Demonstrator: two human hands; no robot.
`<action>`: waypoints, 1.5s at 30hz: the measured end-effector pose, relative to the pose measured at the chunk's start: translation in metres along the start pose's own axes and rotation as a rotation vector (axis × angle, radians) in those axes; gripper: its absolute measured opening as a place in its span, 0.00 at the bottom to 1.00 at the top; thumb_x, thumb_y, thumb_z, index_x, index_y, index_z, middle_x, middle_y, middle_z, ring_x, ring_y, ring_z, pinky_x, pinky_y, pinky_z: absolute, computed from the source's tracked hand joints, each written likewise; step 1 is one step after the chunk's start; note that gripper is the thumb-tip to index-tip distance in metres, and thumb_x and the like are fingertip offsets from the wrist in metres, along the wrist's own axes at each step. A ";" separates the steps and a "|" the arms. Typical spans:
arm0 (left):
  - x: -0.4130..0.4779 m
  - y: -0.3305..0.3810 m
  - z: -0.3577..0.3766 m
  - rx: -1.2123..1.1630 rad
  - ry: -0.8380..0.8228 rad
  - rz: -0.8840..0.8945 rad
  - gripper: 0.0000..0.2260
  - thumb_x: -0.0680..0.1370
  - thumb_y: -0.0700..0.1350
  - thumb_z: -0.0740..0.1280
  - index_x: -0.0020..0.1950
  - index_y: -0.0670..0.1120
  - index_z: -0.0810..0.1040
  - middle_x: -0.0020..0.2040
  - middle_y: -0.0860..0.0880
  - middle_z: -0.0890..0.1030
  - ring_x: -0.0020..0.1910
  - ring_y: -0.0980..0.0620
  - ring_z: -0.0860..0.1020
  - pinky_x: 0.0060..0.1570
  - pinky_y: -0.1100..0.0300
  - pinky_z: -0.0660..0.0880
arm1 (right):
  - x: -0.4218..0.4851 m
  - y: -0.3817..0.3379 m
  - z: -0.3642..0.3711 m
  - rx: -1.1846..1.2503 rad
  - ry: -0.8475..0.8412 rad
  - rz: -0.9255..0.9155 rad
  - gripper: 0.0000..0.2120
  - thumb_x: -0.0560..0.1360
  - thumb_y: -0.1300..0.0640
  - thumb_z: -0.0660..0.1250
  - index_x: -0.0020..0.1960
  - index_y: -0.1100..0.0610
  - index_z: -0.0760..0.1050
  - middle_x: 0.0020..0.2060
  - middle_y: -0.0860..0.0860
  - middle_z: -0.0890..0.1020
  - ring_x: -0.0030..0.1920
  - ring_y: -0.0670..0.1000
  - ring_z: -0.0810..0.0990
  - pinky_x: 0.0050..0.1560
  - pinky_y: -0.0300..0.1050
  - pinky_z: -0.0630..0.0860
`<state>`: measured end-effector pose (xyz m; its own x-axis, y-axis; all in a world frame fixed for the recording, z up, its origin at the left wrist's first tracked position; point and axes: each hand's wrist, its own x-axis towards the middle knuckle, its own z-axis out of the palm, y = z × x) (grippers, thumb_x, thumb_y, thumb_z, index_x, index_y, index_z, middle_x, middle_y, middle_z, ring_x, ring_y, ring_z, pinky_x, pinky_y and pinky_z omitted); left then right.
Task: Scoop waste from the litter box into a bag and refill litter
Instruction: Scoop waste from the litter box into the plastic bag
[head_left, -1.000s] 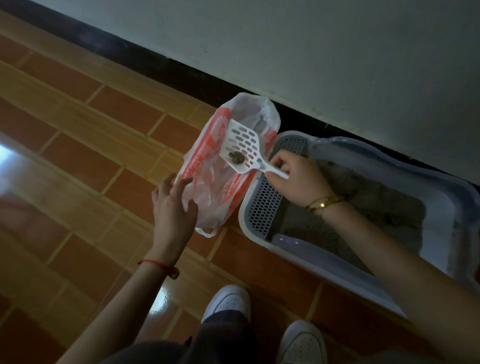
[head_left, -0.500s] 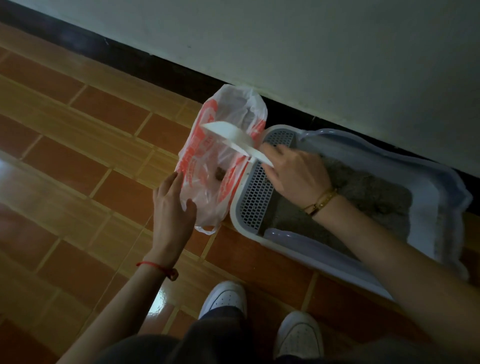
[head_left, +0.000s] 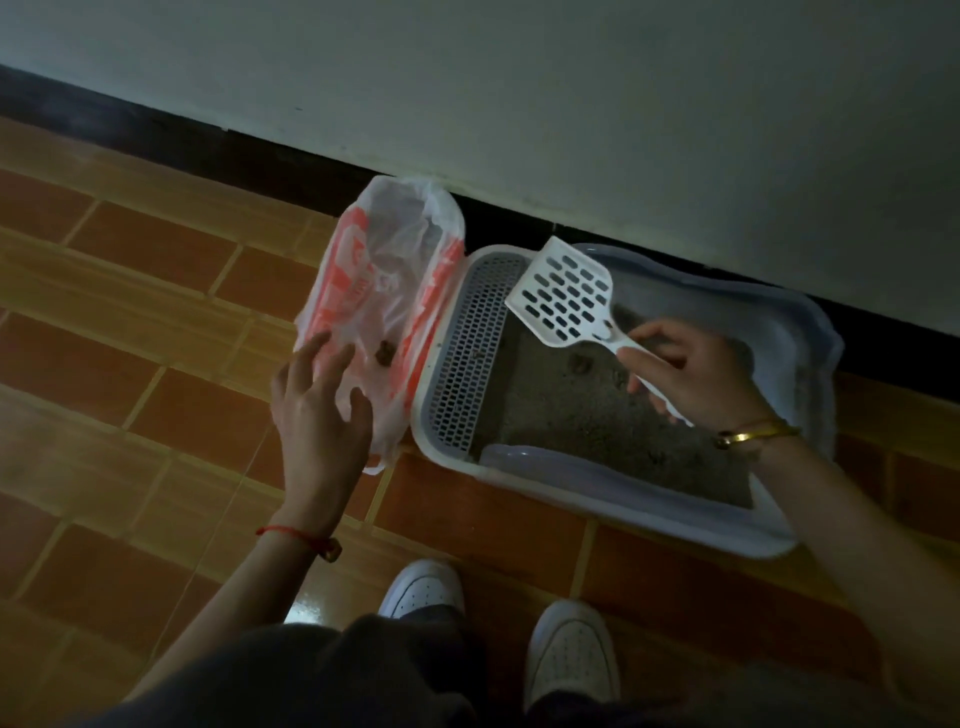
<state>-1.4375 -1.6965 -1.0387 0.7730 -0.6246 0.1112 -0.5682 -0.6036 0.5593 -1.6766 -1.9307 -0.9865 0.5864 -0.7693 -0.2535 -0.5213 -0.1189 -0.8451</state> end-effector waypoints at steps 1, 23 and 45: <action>0.000 0.005 0.001 -0.013 0.003 0.056 0.19 0.76 0.37 0.67 0.66 0.47 0.76 0.71 0.46 0.70 0.69 0.41 0.66 0.65 0.42 0.68 | -0.005 0.006 -0.006 -0.015 0.012 0.016 0.05 0.76 0.59 0.68 0.50 0.60 0.77 0.27 0.52 0.81 0.20 0.47 0.71 0.20 0.40 0.68; -0.025 0.039 0.064 0.011 -0.326 0.536 0.12 0.79 0.42 0.59 0.57 0.46 0.81 0.59 0.48 0.79 0.60 0.46 0.74 0.55 0.47 0.73 | -0.029 0.047 -0.029 -0.148 -0.057 0.337 0.11 0.76 0.57 0.67 0.58 0.55 0.76 0.30 0.56 0.83 0.19 0.48 0.71 0.18 0.37 0.67; -0.025 0.021 0.071 -0.050 -0.390 0.554 0.09 0.78 0.42 0.63 0.48 0.52 0.82 0.62 0.51 0.76 0.65 0.46 0.70 0.61 0.45 0.68 | -0.029 0.057 -0.011 0.272 0.049 0.159 0.12 0.78 0.61 0.65 0.60 0.59 0.75 0.34 0.62 0.81 0.20 0.51 0.70 0.19 0.39 0.65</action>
<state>-1.4884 -1.7286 -1.0884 0.2079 -0.9737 0.0928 -0.8301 -0.1254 0.5433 -1.7302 -1.9225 -1.0221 0.4768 -0.7948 -0.3754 -0.4151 0.1729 -0.8932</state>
